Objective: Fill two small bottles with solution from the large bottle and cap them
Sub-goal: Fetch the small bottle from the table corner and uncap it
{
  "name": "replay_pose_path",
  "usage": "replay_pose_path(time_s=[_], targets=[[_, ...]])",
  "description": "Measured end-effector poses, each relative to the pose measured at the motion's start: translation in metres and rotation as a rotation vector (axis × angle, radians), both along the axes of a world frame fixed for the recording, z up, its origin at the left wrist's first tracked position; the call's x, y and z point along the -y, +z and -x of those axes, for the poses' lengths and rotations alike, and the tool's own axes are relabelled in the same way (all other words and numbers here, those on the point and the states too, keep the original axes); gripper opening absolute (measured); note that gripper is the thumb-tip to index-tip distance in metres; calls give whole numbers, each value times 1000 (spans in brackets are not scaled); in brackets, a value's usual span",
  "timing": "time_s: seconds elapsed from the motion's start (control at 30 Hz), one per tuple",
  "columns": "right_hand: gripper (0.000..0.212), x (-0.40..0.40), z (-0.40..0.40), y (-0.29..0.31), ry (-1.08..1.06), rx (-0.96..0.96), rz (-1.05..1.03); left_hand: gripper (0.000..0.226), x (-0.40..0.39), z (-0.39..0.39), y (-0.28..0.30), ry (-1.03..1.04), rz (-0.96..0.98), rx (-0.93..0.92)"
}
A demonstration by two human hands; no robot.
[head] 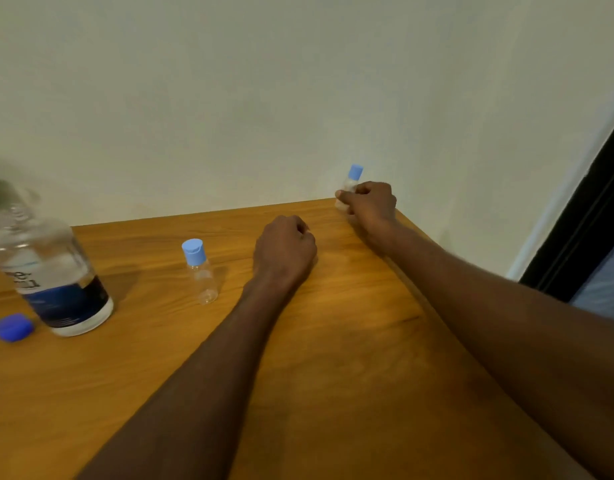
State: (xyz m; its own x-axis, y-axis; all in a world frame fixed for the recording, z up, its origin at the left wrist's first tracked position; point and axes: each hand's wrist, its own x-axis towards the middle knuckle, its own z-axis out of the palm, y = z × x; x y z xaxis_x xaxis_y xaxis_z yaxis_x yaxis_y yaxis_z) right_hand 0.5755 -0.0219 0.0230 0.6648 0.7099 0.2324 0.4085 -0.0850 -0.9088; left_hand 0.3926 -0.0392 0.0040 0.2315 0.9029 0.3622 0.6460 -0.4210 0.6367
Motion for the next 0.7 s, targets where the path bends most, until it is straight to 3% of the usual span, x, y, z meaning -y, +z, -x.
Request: replay_pose_path(time_s=[0.1, 0.2, 0.47, 0.57, 0.7], targets=[[26, 41, 32, 4, 79, -65, -30, 17, 27, 11, 7, -16, 37, 171], [37, 74, 67, 4, 174, -147, -65, 18, 70, 33, 13, -52, 58, 290], [27, 115, 163, -5, 278, -253, -114, 12, 154, 147, 27, -22, -303, 392], [17, 115, 186, -9, 287, -224, -85, 18, 143, 179, 26, 89, -229, 482], [25, 114, 198, -19, 252, -13, 1, 21, 118, 185, 17, 142, -95, 566]])
